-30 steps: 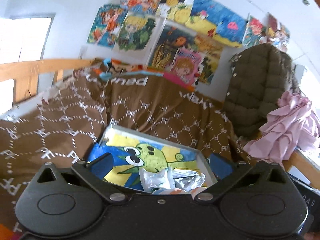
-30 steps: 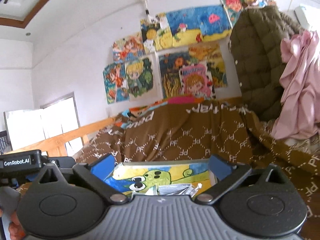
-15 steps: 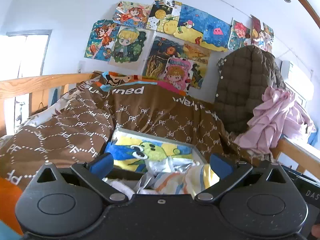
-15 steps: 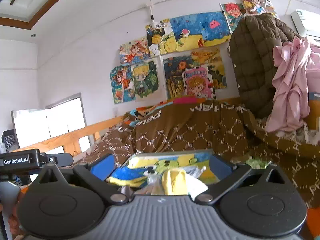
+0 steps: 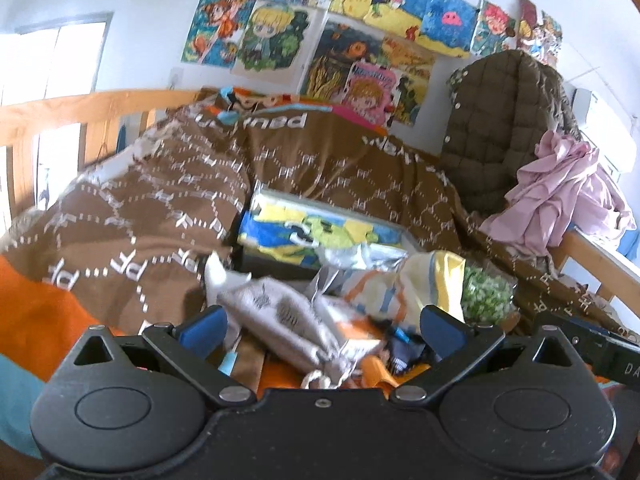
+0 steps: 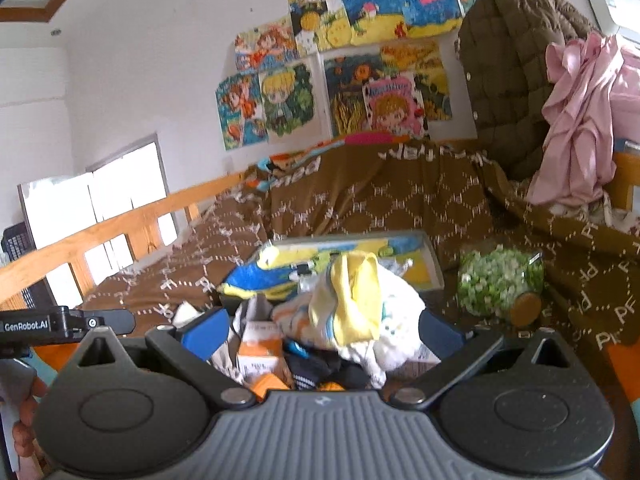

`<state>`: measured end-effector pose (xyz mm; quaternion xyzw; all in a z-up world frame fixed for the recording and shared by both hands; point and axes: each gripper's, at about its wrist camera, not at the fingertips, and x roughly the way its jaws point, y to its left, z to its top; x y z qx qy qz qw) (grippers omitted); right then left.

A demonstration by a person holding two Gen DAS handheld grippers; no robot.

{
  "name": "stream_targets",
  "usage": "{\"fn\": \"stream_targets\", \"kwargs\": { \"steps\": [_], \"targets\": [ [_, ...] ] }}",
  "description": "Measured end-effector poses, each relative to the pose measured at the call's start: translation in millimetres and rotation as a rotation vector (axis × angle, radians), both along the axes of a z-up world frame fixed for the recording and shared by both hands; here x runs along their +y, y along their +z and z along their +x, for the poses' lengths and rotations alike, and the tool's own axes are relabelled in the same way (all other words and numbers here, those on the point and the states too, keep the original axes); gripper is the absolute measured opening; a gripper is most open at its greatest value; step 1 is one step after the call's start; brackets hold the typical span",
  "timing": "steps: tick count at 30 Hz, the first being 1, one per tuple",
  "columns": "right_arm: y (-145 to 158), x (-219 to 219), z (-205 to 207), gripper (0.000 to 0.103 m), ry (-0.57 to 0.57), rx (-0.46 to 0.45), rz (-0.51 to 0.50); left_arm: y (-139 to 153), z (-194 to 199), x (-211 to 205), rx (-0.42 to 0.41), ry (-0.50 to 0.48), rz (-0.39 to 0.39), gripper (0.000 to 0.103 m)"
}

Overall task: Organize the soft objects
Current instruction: 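Move both open tools back toward the pile of soft items, then grasp the orange strap with the right tool while the left tool grasps the grey drawstring pouch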

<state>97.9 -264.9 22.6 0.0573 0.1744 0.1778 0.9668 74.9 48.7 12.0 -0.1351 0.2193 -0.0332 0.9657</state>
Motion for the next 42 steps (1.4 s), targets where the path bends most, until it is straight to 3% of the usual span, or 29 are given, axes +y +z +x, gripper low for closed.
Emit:
{"fn": "stream_targets", "kwargs": {
  "steps": [12,20,34,42],
  "targets": [
    [-23.0,9.6,29.0,0.103,-0.014,0.196,-0.055,-25.8,17.3,4.8,0.129,0.012,-0.021,0.102],
    [-36.3,14.1,45.7,0.103,-0.011,0.295,-0.062,-40.3,40.0,3.4,0.205,0.001,-0.080,0.102],
    [-58.3,27.3,77.9,0.102,-0.005,0.383,-0.052,-67.1,81.8,-1.7,0.278,-0.015,-0.147,0.102],
    [-67.2,38.0,91.8,0.099,0.011,0.408,-0.059,-73.6,96.2,-4.5,0.274,-0.031,-0.156,0.102]
  ]
}}
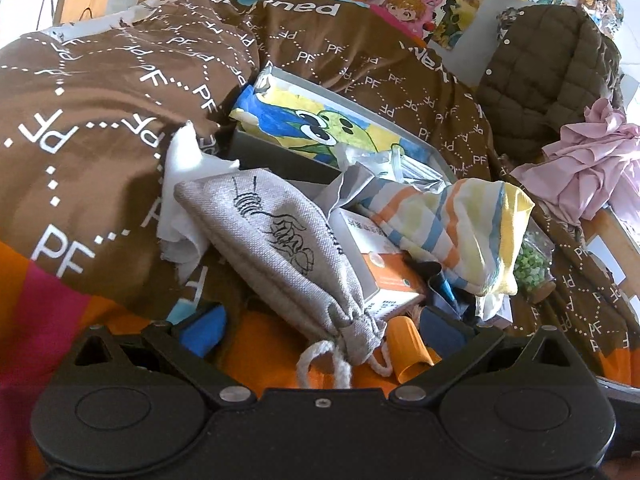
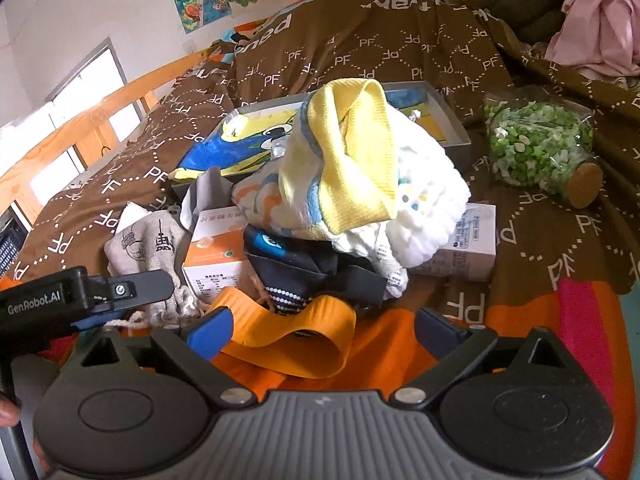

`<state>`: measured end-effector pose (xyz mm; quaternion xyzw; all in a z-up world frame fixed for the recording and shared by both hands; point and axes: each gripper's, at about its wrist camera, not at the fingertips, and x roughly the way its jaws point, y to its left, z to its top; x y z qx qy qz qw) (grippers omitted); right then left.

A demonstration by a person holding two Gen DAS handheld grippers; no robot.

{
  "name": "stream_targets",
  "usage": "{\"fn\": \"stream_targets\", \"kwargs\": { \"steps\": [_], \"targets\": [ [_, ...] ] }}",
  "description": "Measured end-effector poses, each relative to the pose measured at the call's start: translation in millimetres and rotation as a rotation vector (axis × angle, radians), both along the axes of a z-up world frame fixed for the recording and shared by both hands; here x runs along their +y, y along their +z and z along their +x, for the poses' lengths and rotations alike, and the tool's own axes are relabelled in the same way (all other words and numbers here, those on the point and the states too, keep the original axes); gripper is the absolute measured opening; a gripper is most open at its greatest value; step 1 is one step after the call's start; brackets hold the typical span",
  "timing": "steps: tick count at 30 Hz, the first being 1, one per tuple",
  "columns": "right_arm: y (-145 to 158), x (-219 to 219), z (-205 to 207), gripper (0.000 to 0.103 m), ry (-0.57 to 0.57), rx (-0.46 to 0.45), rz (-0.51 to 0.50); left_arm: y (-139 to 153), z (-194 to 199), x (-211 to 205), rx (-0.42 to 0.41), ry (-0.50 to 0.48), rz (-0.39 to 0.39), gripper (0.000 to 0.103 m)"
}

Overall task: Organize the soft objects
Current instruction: 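Grasp the orange strap with the right tool while the left tool grasps the grey drawstring pouch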

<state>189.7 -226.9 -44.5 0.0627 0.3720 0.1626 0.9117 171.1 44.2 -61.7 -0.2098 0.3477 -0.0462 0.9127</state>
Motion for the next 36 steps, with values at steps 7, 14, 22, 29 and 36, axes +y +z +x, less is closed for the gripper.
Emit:
{"fn": "stream_targets", "kwargs": {
  "steps": [7,14,22,29,36],
  "targets": [
    [-2.1,1.3,3.0,0.096,0.000,0.007,0.004,-1.1,3.8,-5.9,-0.028,-0.028,0.003,0.102],
    [-4.3,1.6,4.4,0.091,0.010,0.015,0.007,-0.6,0.5,-4.7,-0.040,-0.049,-0.044,0.096],
    [-8.7,6.5,6.3,0.073,0.029,0.030,0.002,-7.3,5.5,-1.1,-0.015,-0.025,-0.074,0.076],
    [-13.2,7.1,7.2,0.051,0.036,0.046,0.005,-12.9,7.2,10.9,0.018,0.021,-0.133,0.051],
    [-11.8,6.5,3.9,0.031,0.030,0.042,-0.016,-11.2,3.0,4.8,0.019,-0.007,-0.131,0.037]
  ]
}}
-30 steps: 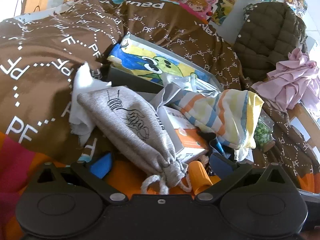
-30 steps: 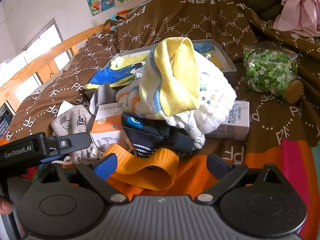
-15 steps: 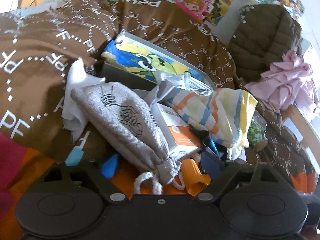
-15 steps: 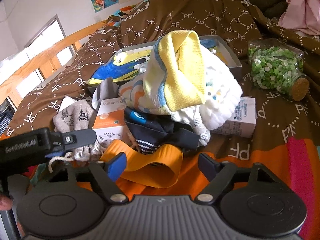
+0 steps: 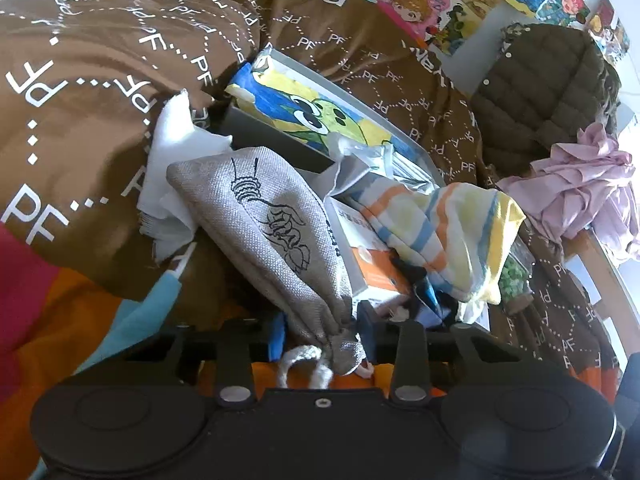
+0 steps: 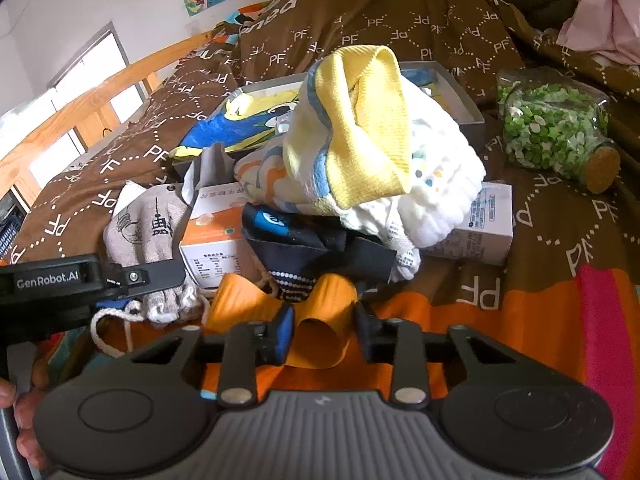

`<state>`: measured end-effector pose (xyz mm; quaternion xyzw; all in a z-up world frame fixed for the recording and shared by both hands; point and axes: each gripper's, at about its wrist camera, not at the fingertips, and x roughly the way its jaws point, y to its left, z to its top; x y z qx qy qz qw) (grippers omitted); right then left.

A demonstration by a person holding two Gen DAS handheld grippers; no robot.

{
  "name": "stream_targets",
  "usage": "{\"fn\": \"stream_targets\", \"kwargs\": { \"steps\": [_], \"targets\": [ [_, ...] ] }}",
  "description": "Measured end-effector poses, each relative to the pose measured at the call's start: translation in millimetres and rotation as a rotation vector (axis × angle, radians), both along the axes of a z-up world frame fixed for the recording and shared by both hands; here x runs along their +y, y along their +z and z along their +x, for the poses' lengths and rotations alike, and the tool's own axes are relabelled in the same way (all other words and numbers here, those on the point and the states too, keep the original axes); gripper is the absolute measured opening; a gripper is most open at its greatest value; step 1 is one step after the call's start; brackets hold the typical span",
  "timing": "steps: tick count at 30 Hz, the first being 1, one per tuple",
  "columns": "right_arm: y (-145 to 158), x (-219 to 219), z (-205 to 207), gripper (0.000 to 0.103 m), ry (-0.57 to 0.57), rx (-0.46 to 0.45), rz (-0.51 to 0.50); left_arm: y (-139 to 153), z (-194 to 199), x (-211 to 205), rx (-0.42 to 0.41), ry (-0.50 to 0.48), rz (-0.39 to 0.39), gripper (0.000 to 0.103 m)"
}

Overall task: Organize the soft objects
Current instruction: 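Grasp the orange strap with the right tool while the left tool grasps the grey drawstring pouch, then lift the strap and pouch and carry both over the frog tray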

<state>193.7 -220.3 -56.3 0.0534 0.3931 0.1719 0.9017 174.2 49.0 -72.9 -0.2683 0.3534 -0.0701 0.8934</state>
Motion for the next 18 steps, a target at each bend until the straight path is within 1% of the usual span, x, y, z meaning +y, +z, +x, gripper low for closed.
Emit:
{"fn": "stream_targets", "kwargs": {
  "steps": [1,6,9,11,14,18],
  "targets": [
    [1.1,0.3,-1.2,0.029,0.004,0.001,-0.006,0.7,-1.5,-0.9,0.003,0.003,0.000,0.036],
    [9.3,-0.1,-12.7,0.025,0.020,0.002,-0.034,10.3,-16.9,-1.7,0.026,0.021,0.006,0.033],
    [16.4,-7.3,-25.6,0.025,0.030,0.015,-0.013,19.0,-30.9,-0.7,0.019,0.032,0.009,0.032],
    [20.7,-10.7,-32.1,0.024,0.036,0.007,0.002,24.2,-38.7,0.4,0.005,0.039,0.009,0.032],
    [29.3,-8.9,-41.9,0.020,0.061,-0.048,-0.009,31.9,-47.2,-1.4,-0.018,0.036,0.022,0.032],
    [41.4,-2.5,-59.6,0.017,0.104,-0.159,-0.028,45.7,-60.9,-3.9,-0.064,0.029,0.052,0.031]
  ]
}}
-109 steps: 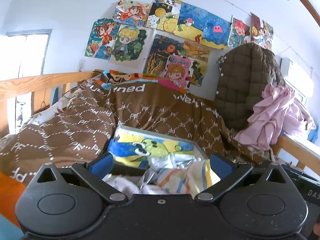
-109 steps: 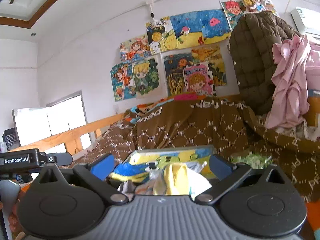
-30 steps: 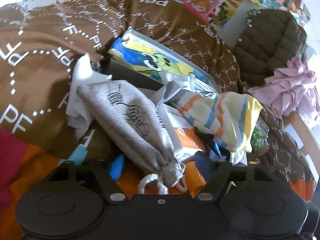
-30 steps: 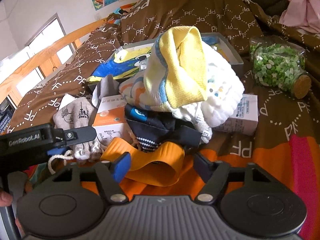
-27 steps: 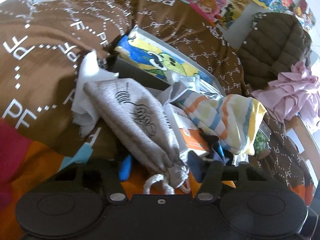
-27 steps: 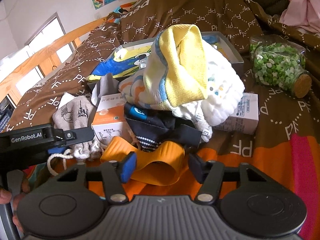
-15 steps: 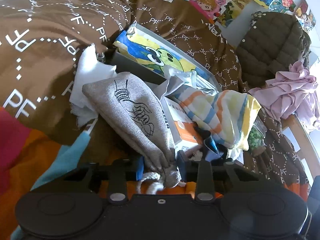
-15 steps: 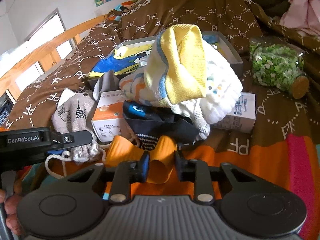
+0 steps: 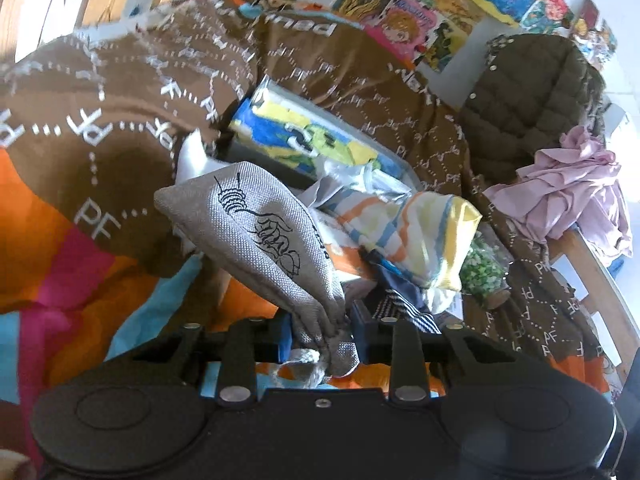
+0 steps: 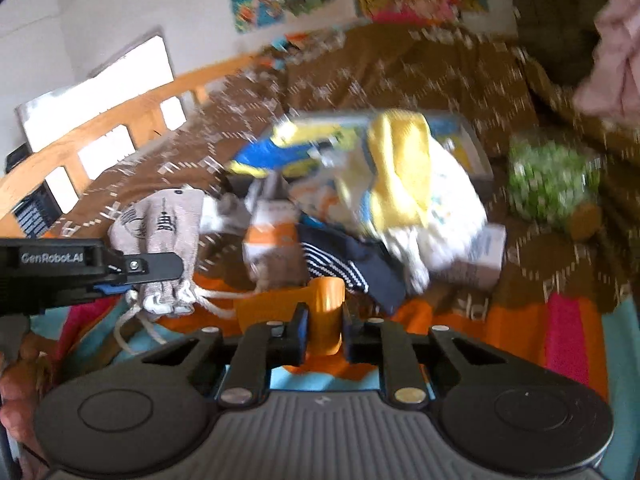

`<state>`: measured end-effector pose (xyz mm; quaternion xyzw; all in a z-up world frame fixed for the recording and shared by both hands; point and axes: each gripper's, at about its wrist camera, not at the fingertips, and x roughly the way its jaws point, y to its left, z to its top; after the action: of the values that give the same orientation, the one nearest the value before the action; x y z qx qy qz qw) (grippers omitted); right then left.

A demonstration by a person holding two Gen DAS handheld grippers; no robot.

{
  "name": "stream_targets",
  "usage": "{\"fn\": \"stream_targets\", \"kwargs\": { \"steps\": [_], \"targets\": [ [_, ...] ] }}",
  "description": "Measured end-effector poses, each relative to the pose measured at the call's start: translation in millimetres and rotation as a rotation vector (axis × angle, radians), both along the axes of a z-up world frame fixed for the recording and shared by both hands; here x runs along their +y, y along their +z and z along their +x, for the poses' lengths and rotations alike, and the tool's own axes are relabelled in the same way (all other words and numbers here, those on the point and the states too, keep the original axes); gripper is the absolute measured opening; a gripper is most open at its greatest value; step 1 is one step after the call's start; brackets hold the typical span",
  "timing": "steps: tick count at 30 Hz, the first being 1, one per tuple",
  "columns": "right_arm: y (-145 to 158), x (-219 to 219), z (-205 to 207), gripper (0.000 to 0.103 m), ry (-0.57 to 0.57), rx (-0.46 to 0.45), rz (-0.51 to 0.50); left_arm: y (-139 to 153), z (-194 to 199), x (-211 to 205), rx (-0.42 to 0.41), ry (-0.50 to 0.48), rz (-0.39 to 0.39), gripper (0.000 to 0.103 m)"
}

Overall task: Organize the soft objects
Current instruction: 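Lift the strap and pouch and carry both over the frog tray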

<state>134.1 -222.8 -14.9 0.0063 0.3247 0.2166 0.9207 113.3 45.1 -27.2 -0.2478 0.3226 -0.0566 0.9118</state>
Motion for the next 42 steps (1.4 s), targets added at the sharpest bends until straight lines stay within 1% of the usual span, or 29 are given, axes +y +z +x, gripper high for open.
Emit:
{"fn": "stream_targets", "kwargs": {
  "steps": [3,6,10,13,17,22,26,30,34,36,42],
  "targets": [
    [9.2,4.9,-13.1,0.017,0.036,-0.090,-0.008,12.7,-10.5,2.9,-0.045,0.012,0.016,0.031],
    [16.3,9.3,-25.2,0.017,0.095,-0.160,0.003,24.6,-20.0,12.4,-0.089,0.044,0.009,0.031],
    [20.8,20.6,-39.4,0.017,0.193,-0.234,-0.003,33.4,-25.4,25.0,-0.122,0.099,-0.003,0.031],
    [24.6,27.3,-49.4,0.017,0.251,-0.312,-0.006,38.7,-24.7,30.1,-0.144,0.120,-0.002,0.031],
    [24.4,35.8,-55.2,0.017,0.281,-0.367,-0.020,45.5,-24.5,28.0,-0.195,0.113,0.033,0.031],
    [23.8,43.6,-45.0,0.017,0.267,-0.427,-0.037,50.0,-21.3,20.2,-0.250,0.095,0.091,0.032],
    [26.6,48.7,-25.0,0.017,0.254,-0.459,-0.033,51.0,-8.1,20.5,-0.283,0.091,0.122,0.032],
    [30.0,59.4,4.8,0.017,0.241,-0.527,-0.030,52.8,17.0,25.0,-0.326,0.096,0.138,0.032],
    [28.1,69.3,50.5,0.017,0.186,-0.521,0.000,55.3,47.8,31.3,-0.357,0.107,0.159,0.032],
    [27.7,71.0,73.7,0.017,0.154,-0.509,0.035,55.3,65.8,35.8,-0.369,0.115,0.158,0.032],
    [22.4,68.6,133.0,0.017,0.050,-0.450,0.140,41.6,121.0,44.6,-0.393,0.098,0.148,0.032]
  ]
}}
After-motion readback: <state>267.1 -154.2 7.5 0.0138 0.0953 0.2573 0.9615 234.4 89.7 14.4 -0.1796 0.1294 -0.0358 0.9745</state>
